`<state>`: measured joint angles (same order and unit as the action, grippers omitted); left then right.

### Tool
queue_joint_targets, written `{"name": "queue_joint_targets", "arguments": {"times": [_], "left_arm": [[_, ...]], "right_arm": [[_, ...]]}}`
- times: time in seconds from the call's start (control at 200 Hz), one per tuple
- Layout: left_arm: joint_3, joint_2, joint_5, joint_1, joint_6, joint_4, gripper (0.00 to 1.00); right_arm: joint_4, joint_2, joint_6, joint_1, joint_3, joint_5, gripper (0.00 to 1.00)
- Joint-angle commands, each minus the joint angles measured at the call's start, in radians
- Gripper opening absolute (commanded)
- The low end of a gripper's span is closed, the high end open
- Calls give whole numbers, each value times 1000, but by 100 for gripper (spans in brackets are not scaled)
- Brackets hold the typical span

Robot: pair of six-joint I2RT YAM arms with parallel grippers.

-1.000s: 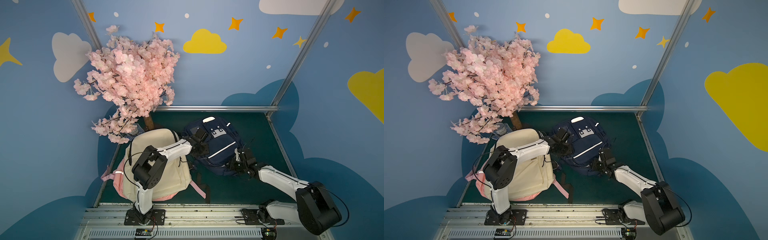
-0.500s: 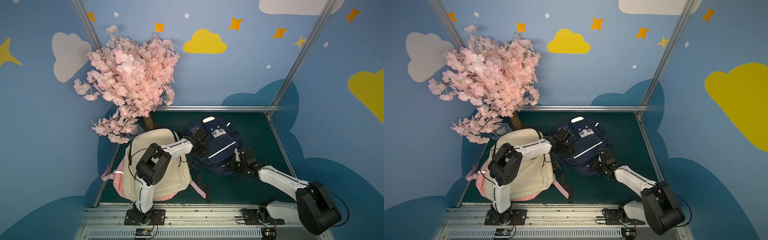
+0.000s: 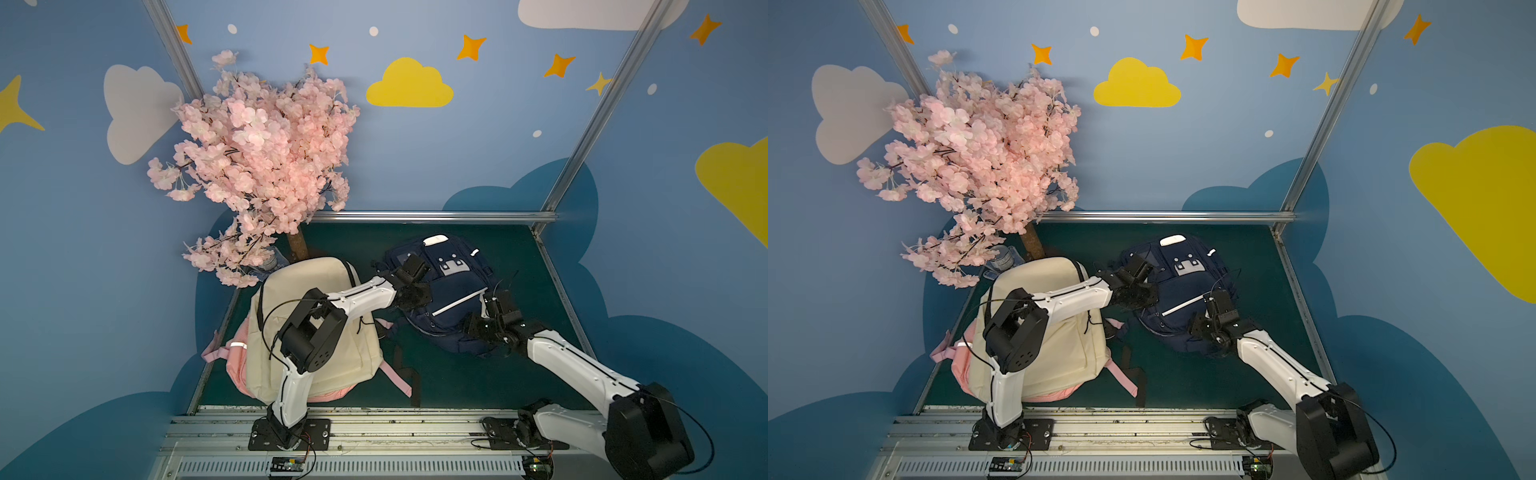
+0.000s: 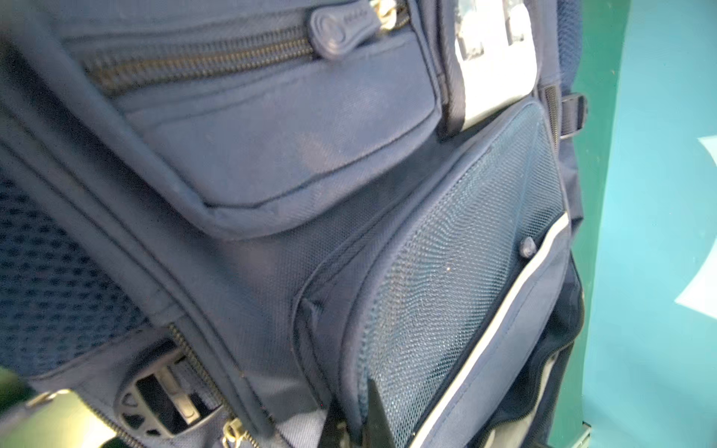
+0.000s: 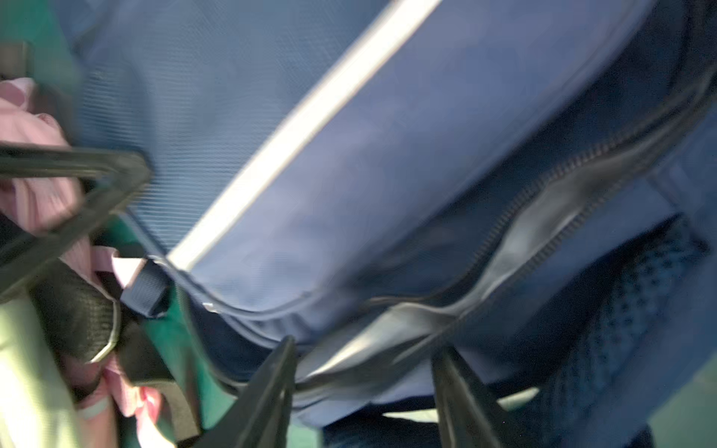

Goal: Zip up the backpack
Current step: Zip the zipper on the backpack.

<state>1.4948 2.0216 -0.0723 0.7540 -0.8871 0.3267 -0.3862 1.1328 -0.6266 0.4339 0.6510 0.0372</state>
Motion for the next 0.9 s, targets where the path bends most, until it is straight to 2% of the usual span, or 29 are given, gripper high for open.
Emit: {"name": "queue_joint_targets", "arguments": {"times": [0.0,0.055,0.155,0.325,0.44,0.626,0.891], "left_arm": [[28,-28,14,10,-28,-28,2],[36,-26,18,10,-31,-26,2],[42,-29,34,11,-30,-23,3],[47,-30,13,11,-28,-46,3],[45,-37,-4,11,-33,-61,2],[35,-49,-29,12,-39,-73,3],[24,-61,-40,16,-49,-81,3]], "right_arm": [[-113,-77,20,4,62,-51,69],[-132,-111,-7,11,67,-56,73],[-164,-158,-58,26,70,-51,73],[13,-182,-189,112,-2,73,61],[199,-106,-250,186,-54,106,53],[466,27,-263,218,-100,130,42],[614,175,-235,243,-96,78,33]]}}
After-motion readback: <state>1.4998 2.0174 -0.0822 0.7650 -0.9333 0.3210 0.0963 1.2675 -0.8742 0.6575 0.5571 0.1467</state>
